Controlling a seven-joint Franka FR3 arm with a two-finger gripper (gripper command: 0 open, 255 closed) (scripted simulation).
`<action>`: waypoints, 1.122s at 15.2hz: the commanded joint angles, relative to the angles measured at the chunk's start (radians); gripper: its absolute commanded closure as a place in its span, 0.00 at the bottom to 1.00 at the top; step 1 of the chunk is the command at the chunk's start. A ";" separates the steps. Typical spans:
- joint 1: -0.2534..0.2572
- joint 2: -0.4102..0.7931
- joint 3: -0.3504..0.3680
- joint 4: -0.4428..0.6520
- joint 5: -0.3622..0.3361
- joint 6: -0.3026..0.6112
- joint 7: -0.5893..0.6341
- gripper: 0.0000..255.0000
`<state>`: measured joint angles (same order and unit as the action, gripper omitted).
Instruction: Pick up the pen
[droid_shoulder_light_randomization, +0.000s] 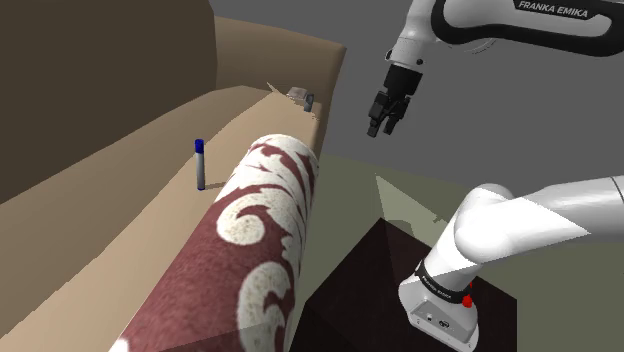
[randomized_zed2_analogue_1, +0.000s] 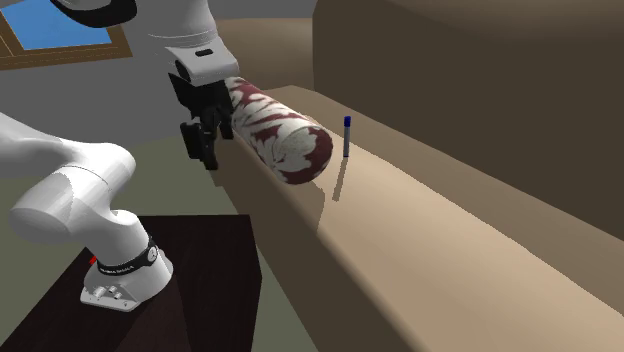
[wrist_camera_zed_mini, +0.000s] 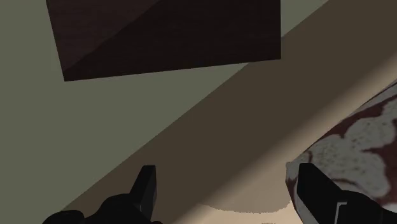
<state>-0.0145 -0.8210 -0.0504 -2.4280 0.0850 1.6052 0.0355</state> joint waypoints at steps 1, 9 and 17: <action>0.000 0.000 0.000 0.000 0.000 0.000 0.000 0.00; 0.036 0.224 0.167 0.124 0.081 0.098 0.211 0.00; 0.049 0.503 0.308 0.334 0.081 0.160 0.424 0.00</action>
<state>0.0344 -0.3544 0.2415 -2.1157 0.1702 1.7528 0.4332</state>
